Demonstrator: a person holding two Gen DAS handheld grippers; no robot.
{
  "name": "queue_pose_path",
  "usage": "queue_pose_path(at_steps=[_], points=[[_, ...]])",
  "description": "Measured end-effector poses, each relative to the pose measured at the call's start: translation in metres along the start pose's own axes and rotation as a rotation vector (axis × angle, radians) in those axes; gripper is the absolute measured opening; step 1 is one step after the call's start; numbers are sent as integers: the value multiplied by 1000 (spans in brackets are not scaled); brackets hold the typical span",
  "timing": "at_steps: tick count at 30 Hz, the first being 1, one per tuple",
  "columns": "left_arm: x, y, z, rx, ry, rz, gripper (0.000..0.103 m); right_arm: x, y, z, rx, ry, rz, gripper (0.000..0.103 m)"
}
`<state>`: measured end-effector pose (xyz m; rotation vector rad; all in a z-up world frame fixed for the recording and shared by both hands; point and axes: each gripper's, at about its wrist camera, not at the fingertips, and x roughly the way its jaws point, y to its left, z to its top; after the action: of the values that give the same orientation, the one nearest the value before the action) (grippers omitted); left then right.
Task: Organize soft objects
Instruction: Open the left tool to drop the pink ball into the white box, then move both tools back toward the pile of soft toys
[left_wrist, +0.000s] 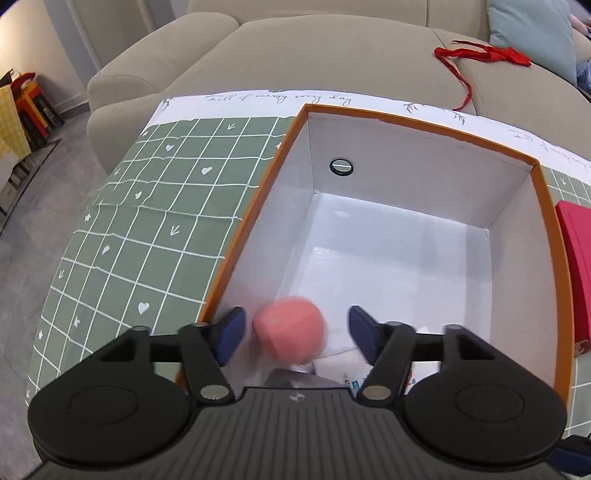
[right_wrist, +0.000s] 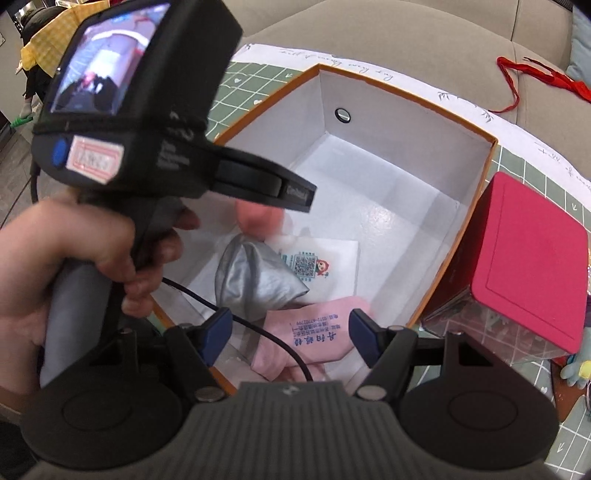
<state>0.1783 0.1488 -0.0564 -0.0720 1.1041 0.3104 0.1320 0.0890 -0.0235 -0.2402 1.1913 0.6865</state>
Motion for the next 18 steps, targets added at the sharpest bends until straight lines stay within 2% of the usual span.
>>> queue_pose_path(at_steps=[4,6,7,12,16,18], points=[[-11,-10,-2,31,-65,44,90,-6,-1,-2,1,-14,4,70],[-17,-14,-3,43,-87,65,91,-7,-2,-2,10,-20,4,77],[-21,-15,-3,34,-98,64,91,-8,-3,-2,15,-23,7,81],[-41,-17,0,-7,-133,17,93,-17,-5,-8,7,-56,-31,87],[-54,-25,1,53,-156,17,92,-30,-14,-12,30,-95,-36,99],[-62,-30,0,85,-177,30,92,-38,-19,-16,30,-122,-50,99]])
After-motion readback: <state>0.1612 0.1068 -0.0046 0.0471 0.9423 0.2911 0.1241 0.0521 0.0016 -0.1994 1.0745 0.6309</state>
